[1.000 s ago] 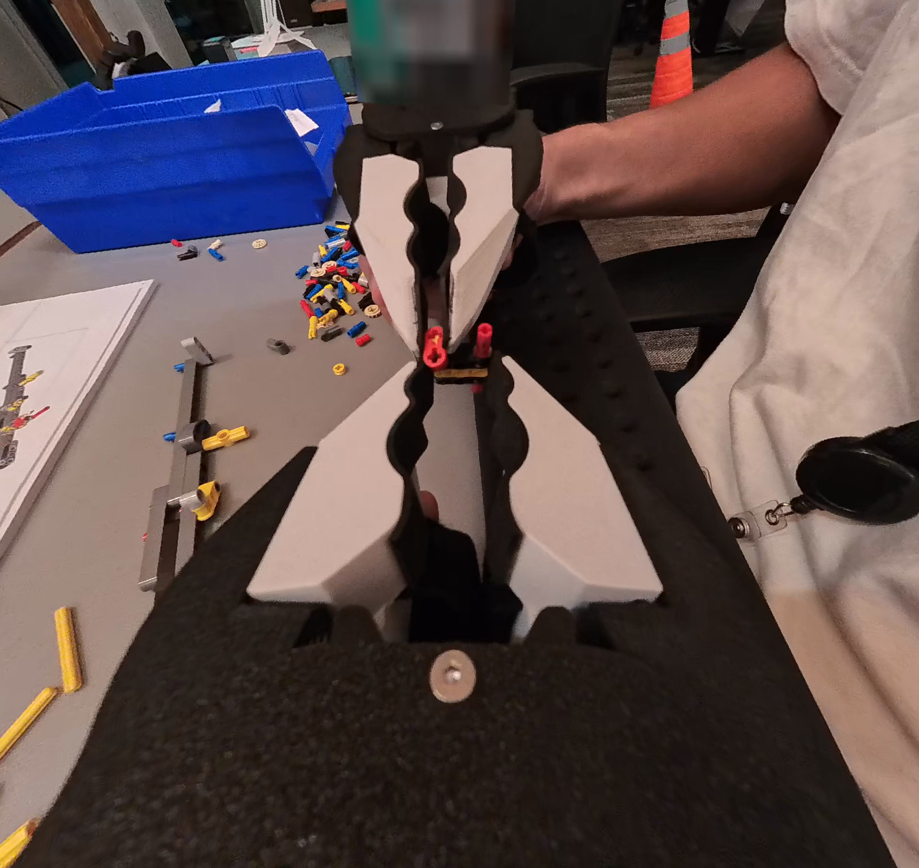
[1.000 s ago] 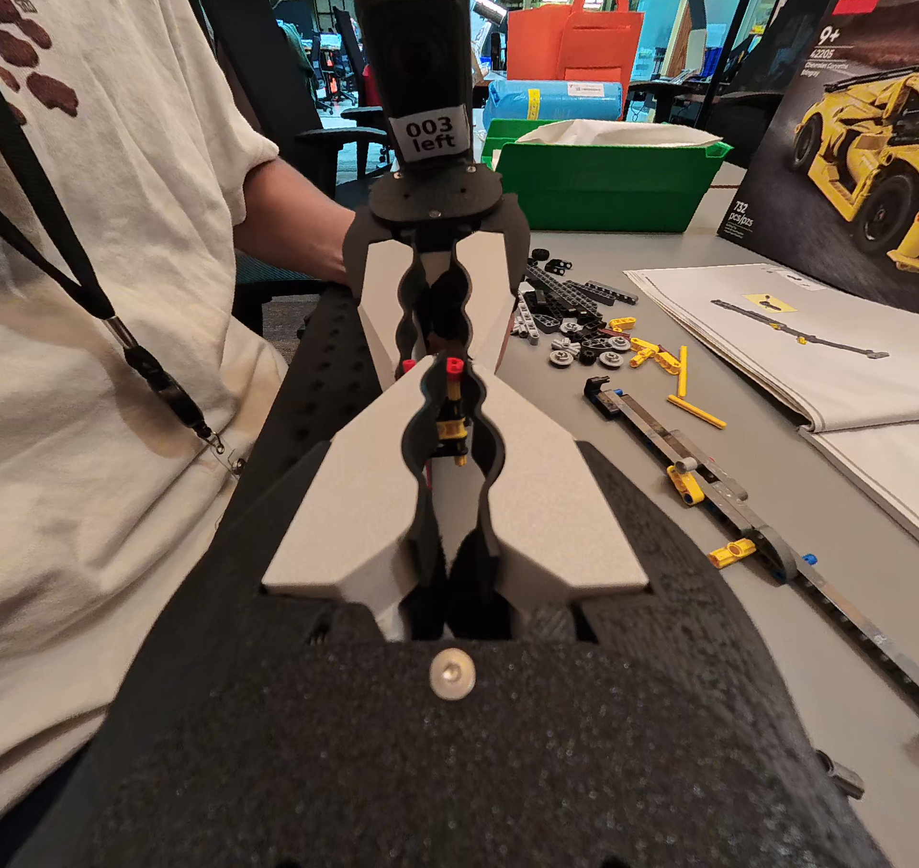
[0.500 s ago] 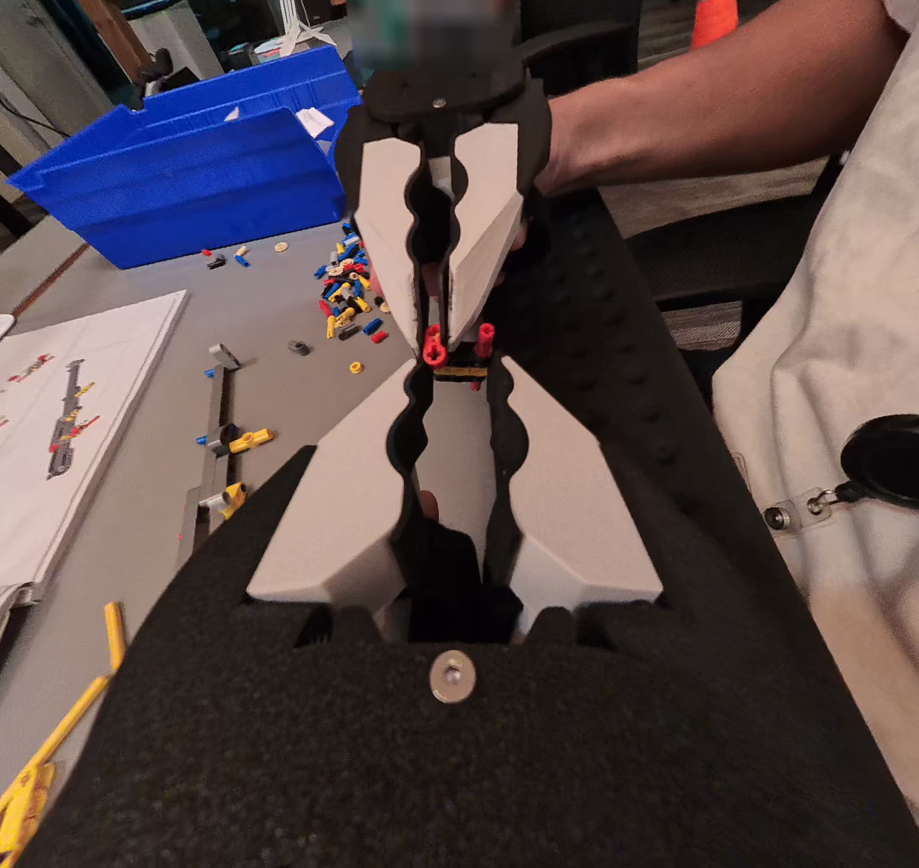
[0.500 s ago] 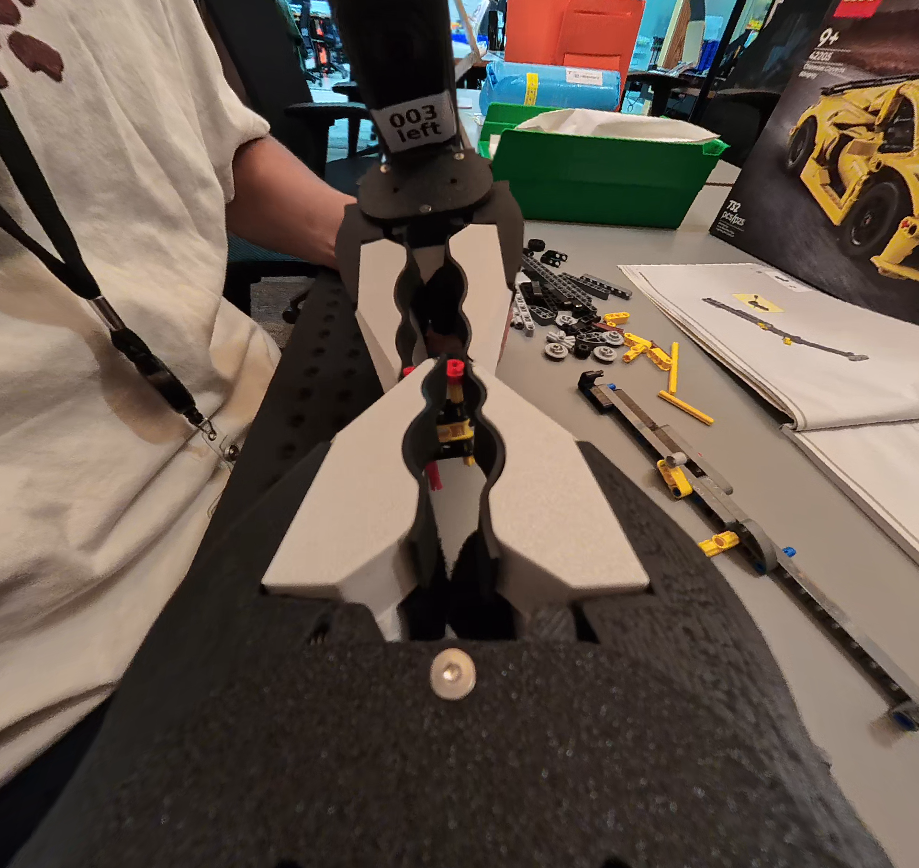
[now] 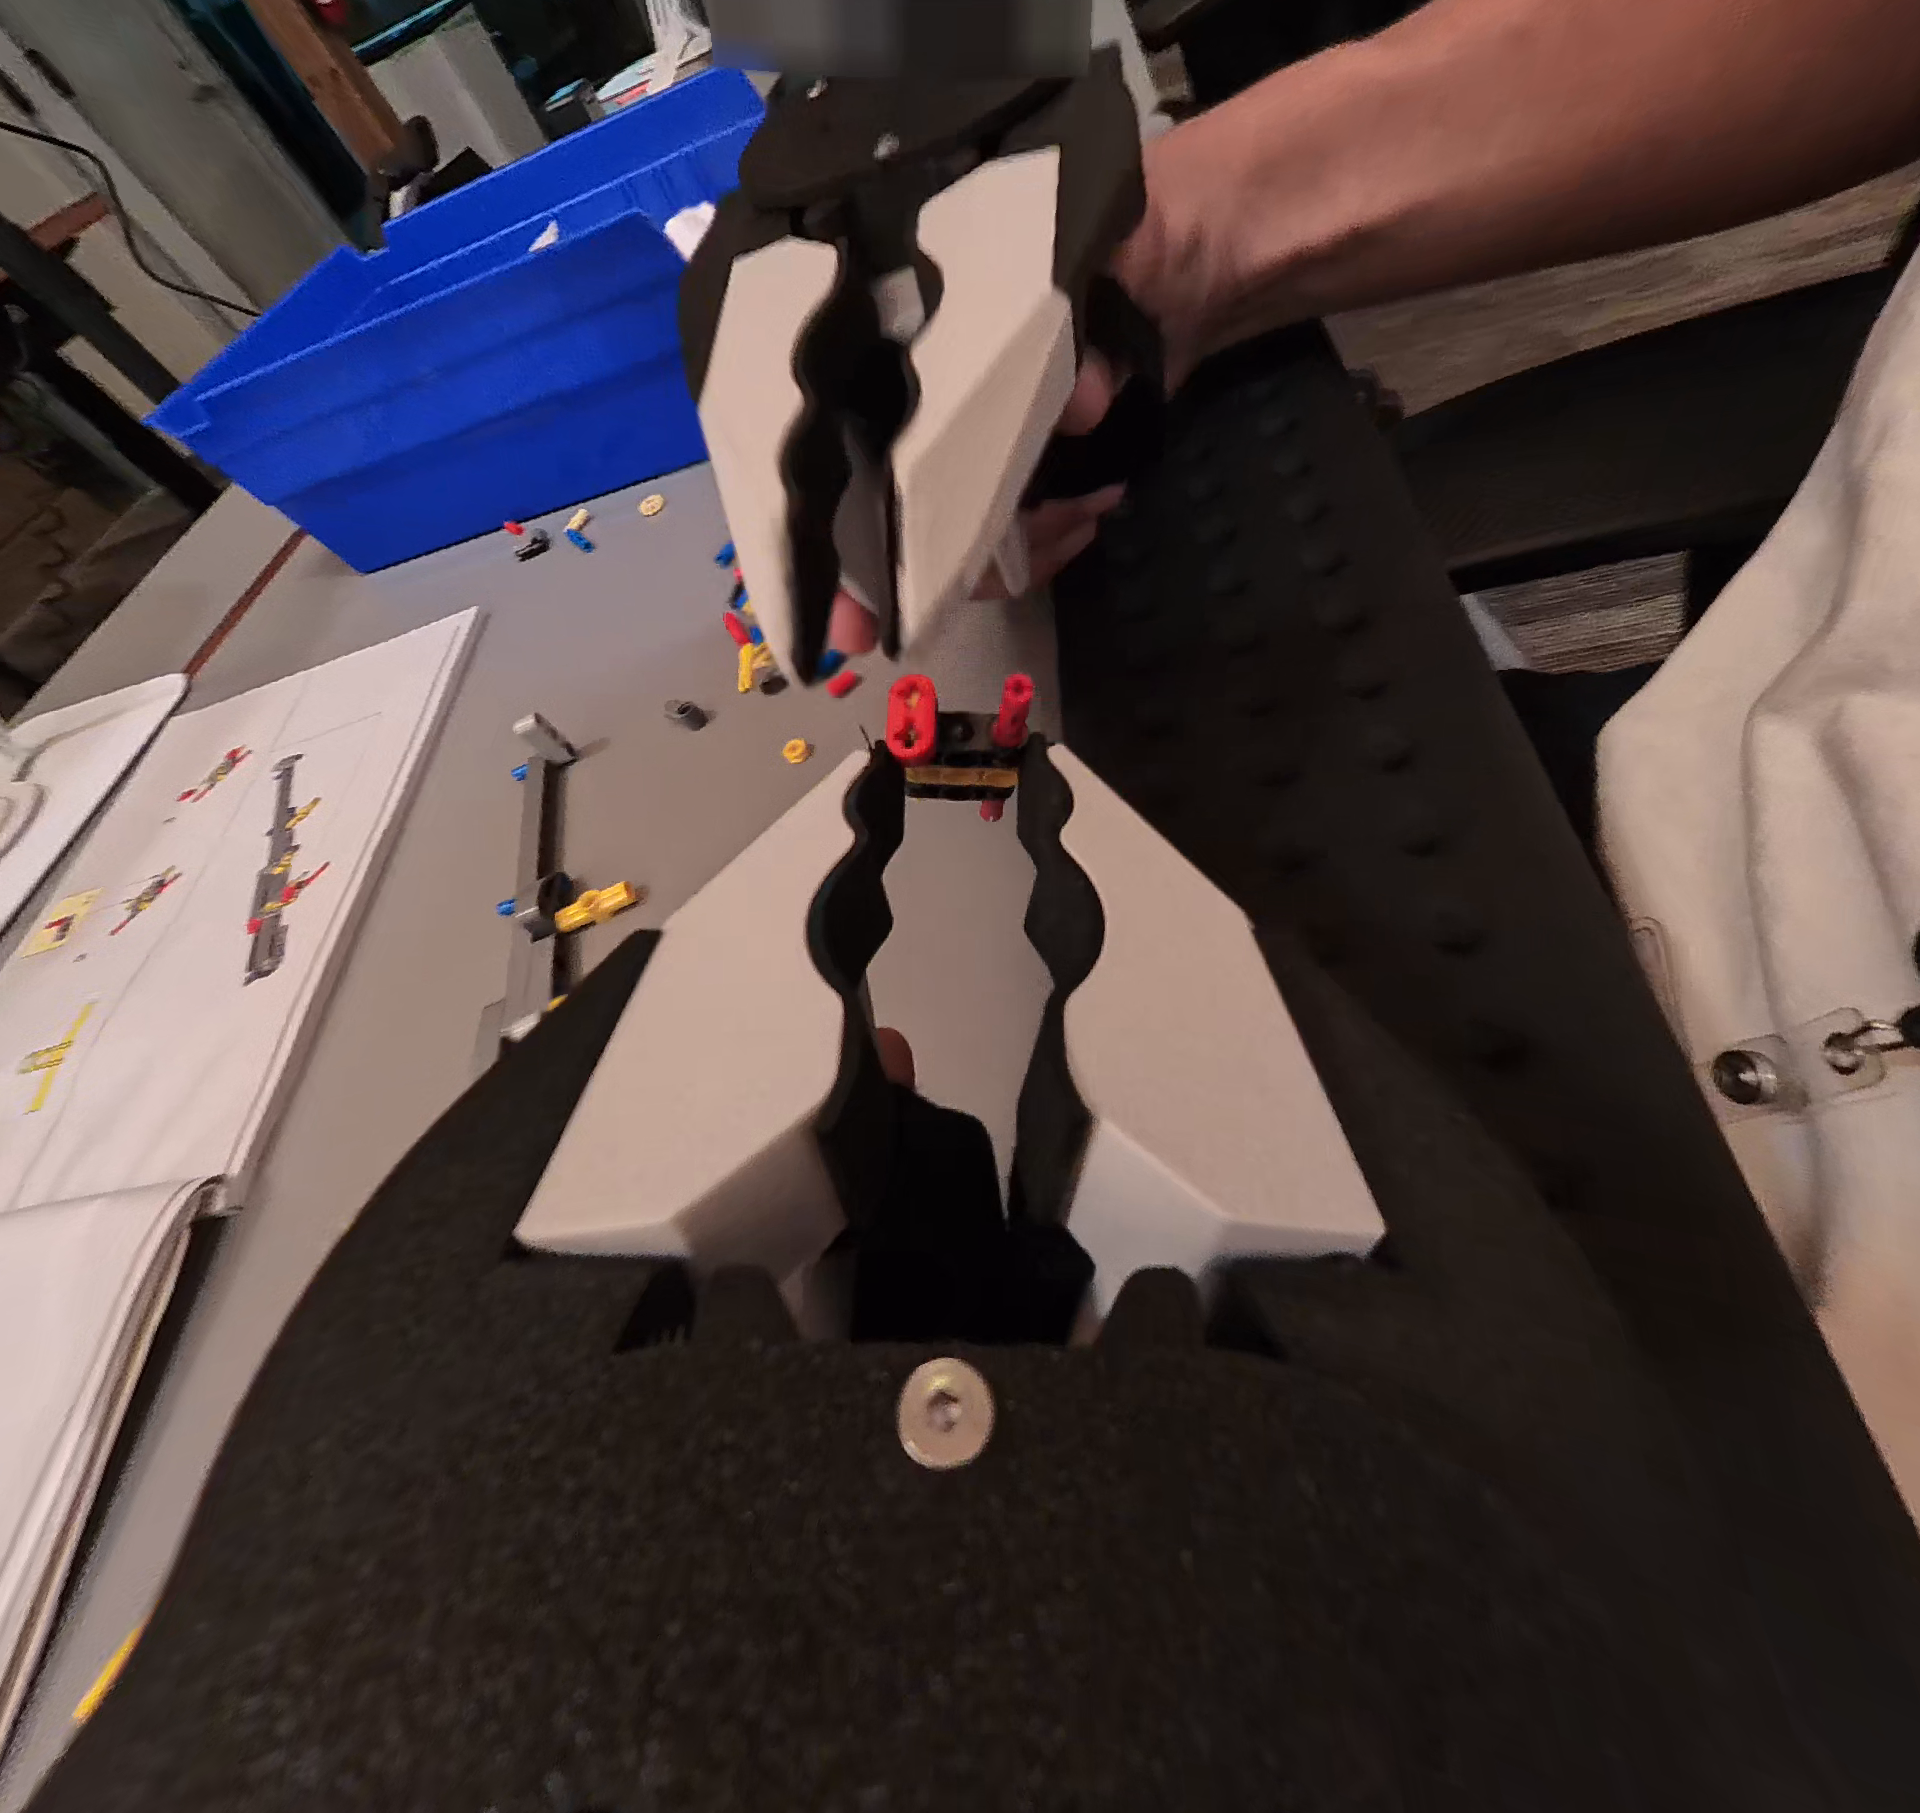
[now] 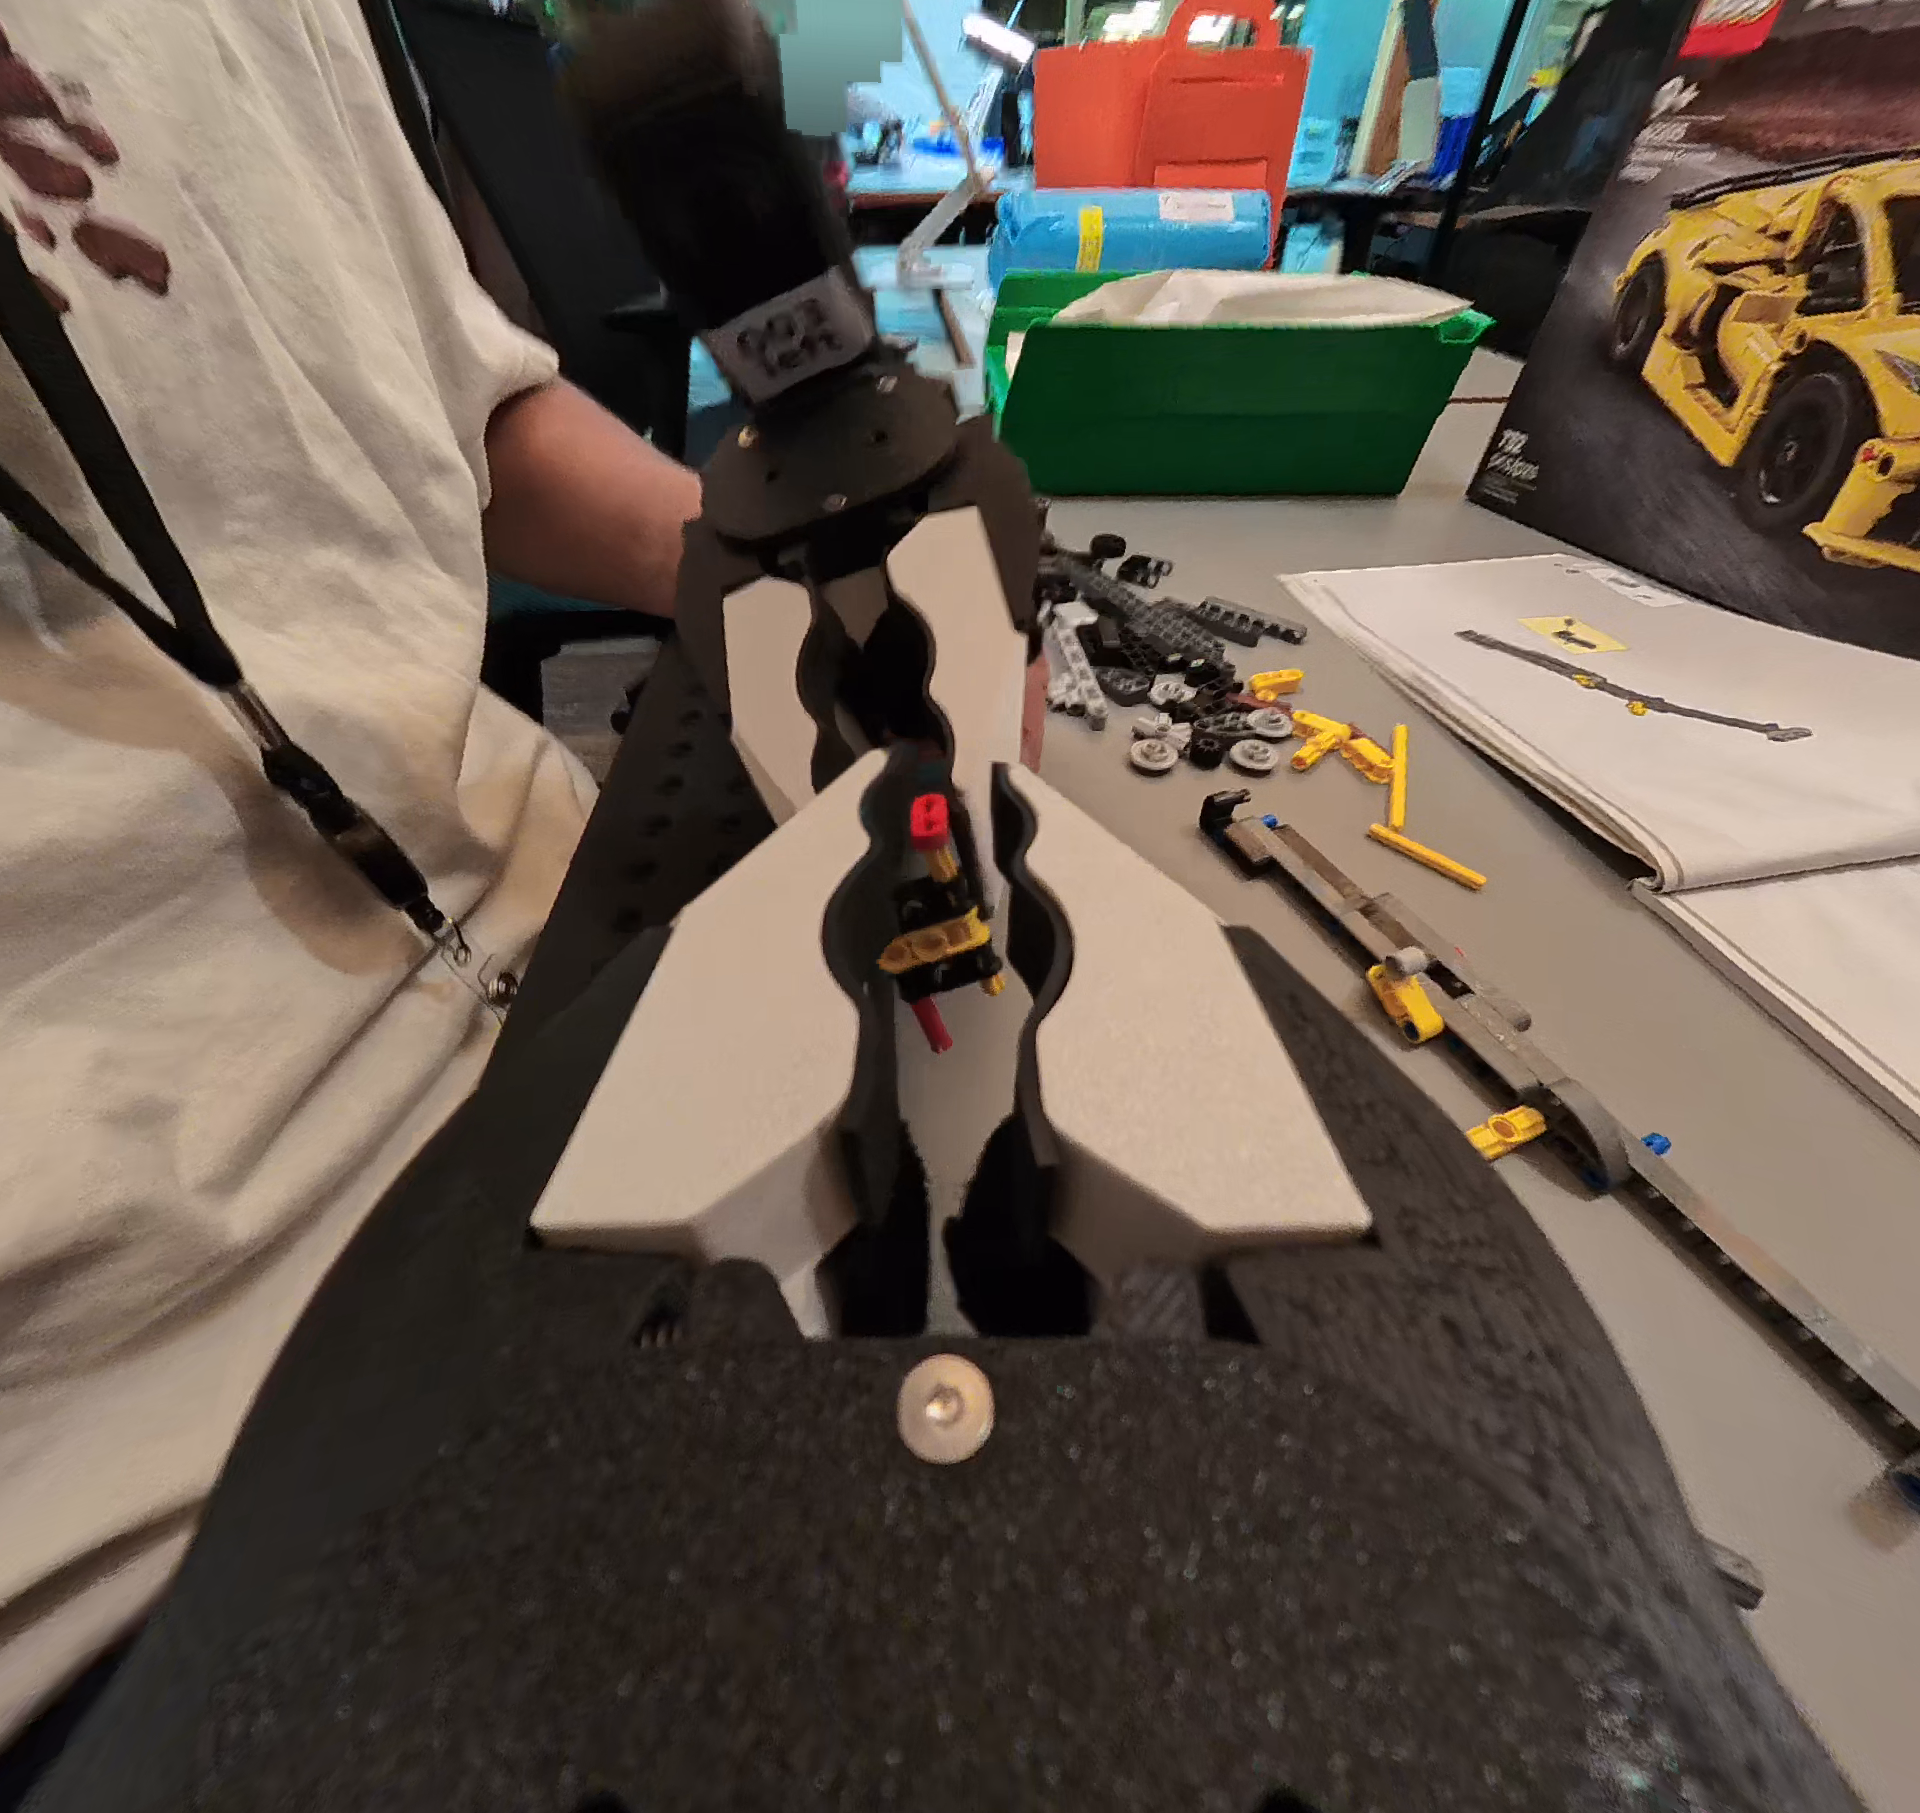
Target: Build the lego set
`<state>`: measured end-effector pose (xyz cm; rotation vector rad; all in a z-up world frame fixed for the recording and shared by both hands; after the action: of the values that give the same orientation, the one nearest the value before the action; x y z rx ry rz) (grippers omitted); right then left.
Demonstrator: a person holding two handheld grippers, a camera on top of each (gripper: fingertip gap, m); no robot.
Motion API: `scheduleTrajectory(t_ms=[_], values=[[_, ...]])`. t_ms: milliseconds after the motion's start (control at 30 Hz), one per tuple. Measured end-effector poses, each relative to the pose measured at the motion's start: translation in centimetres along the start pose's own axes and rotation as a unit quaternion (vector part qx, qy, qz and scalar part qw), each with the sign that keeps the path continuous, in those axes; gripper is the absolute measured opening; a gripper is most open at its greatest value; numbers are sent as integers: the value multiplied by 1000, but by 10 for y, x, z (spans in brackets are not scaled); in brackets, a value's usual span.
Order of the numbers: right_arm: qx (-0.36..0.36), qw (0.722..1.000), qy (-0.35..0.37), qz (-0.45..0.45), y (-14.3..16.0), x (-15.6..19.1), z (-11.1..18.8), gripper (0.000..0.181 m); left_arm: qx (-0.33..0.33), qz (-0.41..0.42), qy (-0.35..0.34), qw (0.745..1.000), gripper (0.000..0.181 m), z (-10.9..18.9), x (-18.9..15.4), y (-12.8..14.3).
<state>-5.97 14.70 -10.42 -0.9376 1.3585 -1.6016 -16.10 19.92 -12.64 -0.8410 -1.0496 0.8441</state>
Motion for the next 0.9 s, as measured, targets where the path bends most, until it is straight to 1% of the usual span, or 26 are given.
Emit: scheduleTrajectory(t_ms=[67,100,133,167,200,233,267,333,367,433,467,533,633,900], values=[[-31,998,29,-43,-9,-6,8,15,11,-26,-40,999,21,-1,4,2],[-40,993,56,-92,-10,-14,12,22,15,-49,-61,997,21,-1,4,3],[-43,987,48,-150,-10,-19,13,42,17,-76,-82,994,21,-1,4,3],[-47,975,20,-215,-7,-20,10,65,17,-103,-103,989,21,-2,4,2],[-29,959,13,-283,1,-22,5,72,17,-126,-119,985,21,-2,3,2],[0,949,-8,-314,8,-22,0,81,16,-143,-134,981,21,-2,3,1],[2,944,-27,-330,12,-19,-6,83,15,-154,-147,977,21,-1,4,1],[1,933,-48,-357,17,-16,-14,78,8,-161,-157,975,21,1,5,-1],[-19,931,-57,-360,14,-16,-15,74,3,-164,-158,974,21,2,4,-2],[-41,929,-66,-363,11,-17,-15,67,-5,-180,-165,970,21,4,2,-3],[-38,928,-68,-365,12,-18,-15,61,-8,-187,-167,968,21,4,1,-4],[-43,929,-64,-363,11,-18,-15,56,-12,-201,-174,964,21,5,0,-5],[-46,929,-67,-362,11,-18,-14,46,-24,-202,-176,963,21,7,-1,-8],[-51,933,-69,-351,11,-17,-13,46,-28,-209,-184,960,21,7,-2,-10]])
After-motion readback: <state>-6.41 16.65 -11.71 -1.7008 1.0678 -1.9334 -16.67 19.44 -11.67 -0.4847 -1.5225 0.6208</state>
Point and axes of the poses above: each gripper's, where its closed fingertips meet, z back along the fingers, y out of its underside, x = y × z across the jaws, the point moved 7 cm from there along z, back along the fingers, and after that the axes turned 14 degrees about -y, right-handed, at the moved point
